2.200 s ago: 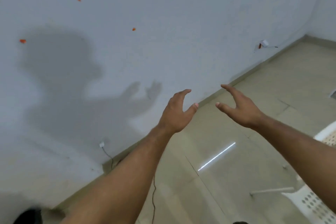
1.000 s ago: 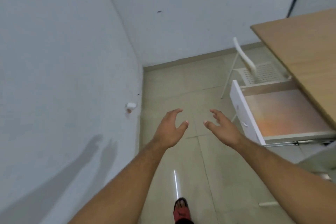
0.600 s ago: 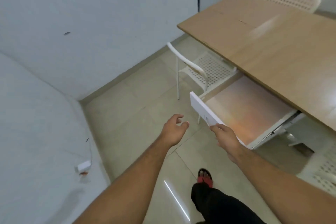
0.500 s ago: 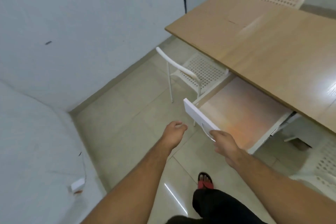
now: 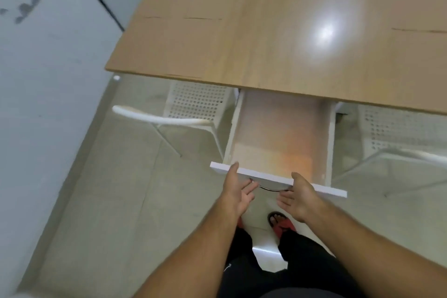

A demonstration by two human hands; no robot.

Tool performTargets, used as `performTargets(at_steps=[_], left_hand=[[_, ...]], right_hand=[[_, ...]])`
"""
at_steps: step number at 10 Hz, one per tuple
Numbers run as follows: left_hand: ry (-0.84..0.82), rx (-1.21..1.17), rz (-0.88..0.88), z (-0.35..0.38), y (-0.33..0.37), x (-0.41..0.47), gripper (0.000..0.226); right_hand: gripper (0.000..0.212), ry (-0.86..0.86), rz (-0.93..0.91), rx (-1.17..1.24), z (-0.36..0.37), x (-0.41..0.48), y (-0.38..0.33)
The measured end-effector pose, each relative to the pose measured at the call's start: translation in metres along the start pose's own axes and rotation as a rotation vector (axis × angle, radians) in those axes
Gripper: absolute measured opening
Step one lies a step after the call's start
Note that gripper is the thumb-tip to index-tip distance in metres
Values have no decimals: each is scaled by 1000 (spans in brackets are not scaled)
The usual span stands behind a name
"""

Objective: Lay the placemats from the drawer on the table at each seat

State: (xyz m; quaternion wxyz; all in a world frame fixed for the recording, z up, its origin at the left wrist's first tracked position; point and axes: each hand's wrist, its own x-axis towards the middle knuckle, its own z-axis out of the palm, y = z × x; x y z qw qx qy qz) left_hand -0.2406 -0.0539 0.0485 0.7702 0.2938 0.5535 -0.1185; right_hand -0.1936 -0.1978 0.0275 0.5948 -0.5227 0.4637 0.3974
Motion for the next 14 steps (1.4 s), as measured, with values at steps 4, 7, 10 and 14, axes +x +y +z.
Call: performTargets(at_steps=[4,7,10,14], left_hand=[[-68,51,-90,23,54,47,84],[-109,-4,-74,83,109,80,105],[-84,-81,76,154,138,116,96],[-11,-320,129,195,153,136,89]], right_hand=[[59,108,-144,446,16,0,-33],[58,103,-190,442,26,27,-114],[62,5,-212,431,30,63,-196],[67,-40,-171,490,24,90,-237]])
